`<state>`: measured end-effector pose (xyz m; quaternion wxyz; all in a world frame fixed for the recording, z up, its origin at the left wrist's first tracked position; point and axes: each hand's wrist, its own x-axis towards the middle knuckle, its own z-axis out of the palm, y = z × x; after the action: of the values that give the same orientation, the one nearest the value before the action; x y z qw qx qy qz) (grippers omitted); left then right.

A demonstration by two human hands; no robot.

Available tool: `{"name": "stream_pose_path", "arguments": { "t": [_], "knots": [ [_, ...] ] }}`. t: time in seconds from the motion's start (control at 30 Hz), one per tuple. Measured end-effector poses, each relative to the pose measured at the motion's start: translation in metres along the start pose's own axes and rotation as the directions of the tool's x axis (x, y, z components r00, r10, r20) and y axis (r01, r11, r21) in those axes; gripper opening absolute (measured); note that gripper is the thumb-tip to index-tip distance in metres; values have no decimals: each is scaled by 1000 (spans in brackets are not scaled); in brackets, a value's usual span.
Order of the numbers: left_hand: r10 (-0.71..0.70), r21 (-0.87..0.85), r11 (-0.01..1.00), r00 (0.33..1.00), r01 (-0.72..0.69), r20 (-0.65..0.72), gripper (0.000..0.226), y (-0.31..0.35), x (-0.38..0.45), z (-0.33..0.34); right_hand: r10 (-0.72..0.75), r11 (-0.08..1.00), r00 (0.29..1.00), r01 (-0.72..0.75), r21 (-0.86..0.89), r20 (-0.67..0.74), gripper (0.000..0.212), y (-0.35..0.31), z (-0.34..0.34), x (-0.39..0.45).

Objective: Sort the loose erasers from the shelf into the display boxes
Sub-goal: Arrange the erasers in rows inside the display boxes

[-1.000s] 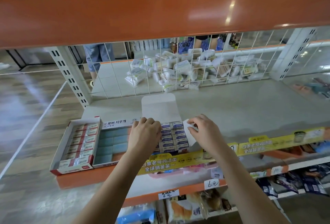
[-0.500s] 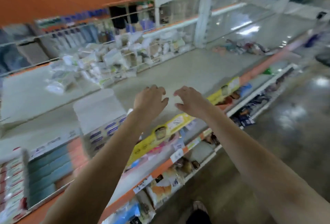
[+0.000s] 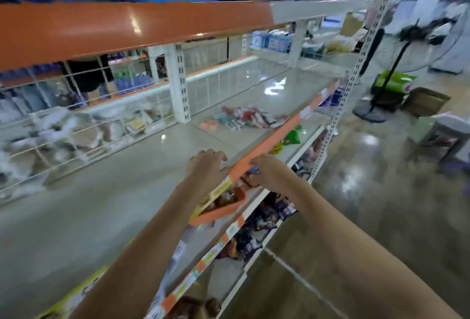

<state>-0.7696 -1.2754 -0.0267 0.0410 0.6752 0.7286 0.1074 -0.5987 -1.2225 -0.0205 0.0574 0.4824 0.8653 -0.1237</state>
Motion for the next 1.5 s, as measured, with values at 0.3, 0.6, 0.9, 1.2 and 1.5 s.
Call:
{"name": "stream_pose_path", "arguments": {
  "t": [0.3, 0.6, 0.9, 1.2, 1.5],
  "knots": [
    [-31, 53, 998, 998, 28, 60, 38, 0, 102, 25, 3, 1000, 1000, -2, 28, -27, 45, 55, -12, 81],
    [-3, 102, 995, 1000, 2, 11, 40, -35, 212, 46, 76, 984, 960, -28, 174, -271, 37, 91, -30, 185],
    [43, 26, 999, 999, -42, -21, 34, -45, 249, 67, -1, 997, 932, 26, 66, -362, 26, 115, -14, 228],
    [-9, 31, 999, 997, 11, -73, 16, -41, 237, 73, -213, 966, 912, 251, 68, -352, 26, 129, -25, 236],
    [-352, -262, 917, 918, 299, -183, 10, -25, 167, 66, -375, 670, 898, 433, 603, -229, 28, 116, -18, 217]
  ]
}}
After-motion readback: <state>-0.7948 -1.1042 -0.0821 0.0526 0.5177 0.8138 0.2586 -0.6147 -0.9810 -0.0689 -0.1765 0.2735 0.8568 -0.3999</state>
